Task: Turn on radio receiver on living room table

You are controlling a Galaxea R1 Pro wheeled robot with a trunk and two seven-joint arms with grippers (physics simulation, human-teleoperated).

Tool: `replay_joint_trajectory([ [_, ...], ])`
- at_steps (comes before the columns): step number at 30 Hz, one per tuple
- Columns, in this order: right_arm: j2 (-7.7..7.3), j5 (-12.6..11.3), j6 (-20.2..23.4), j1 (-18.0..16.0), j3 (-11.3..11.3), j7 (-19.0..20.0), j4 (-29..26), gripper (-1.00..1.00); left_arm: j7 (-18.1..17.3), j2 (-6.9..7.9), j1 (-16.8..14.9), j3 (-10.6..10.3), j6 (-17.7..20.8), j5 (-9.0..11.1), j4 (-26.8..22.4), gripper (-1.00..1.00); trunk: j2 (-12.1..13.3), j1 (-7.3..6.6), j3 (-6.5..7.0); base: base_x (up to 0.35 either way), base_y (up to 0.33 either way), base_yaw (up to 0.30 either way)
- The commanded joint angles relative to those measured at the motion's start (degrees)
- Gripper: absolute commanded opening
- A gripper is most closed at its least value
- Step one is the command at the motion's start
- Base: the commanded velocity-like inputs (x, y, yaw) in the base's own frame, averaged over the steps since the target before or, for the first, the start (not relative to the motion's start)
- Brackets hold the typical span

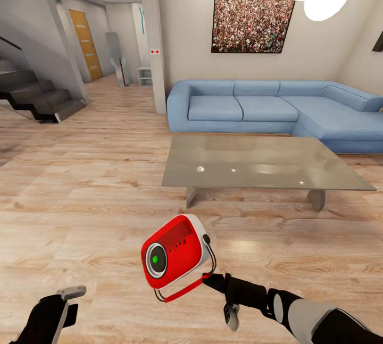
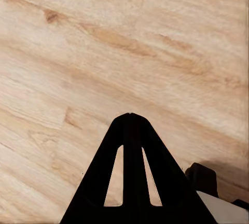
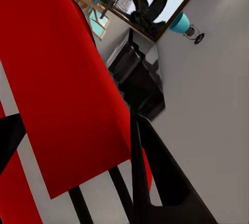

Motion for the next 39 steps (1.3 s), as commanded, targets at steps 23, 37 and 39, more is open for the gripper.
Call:
replay_joint_trajectory([
  [23,0.18,-26.2,-16.0,0.1,-7.2,-0.1,-8.4,-1.00,0.0,-4.46,0.0,0.0,-5.4,0.0,7.5,-1.00,0.0,0.00,0.01,0.000,0.000,0.000],
  [37,1.94,-35.3,-20.1,0.1,-7.1,-0.1,-7.8,-1.00,0.0,-4.49,0.0,-0.2,-5.6,0.1,7.8,-1.00,0.0,0.00,0.01,0.000,0.000,0.000],
  [39,2.89,-35.5,-20.1,0.1,-7.1,-0.1,-7.7,-1.00,0.0,-4.48,0.0,-0.2,-5.6,0.1,7.8,-1.00,0.0,0.00,0.01,0.000,0.000,0.000],
])
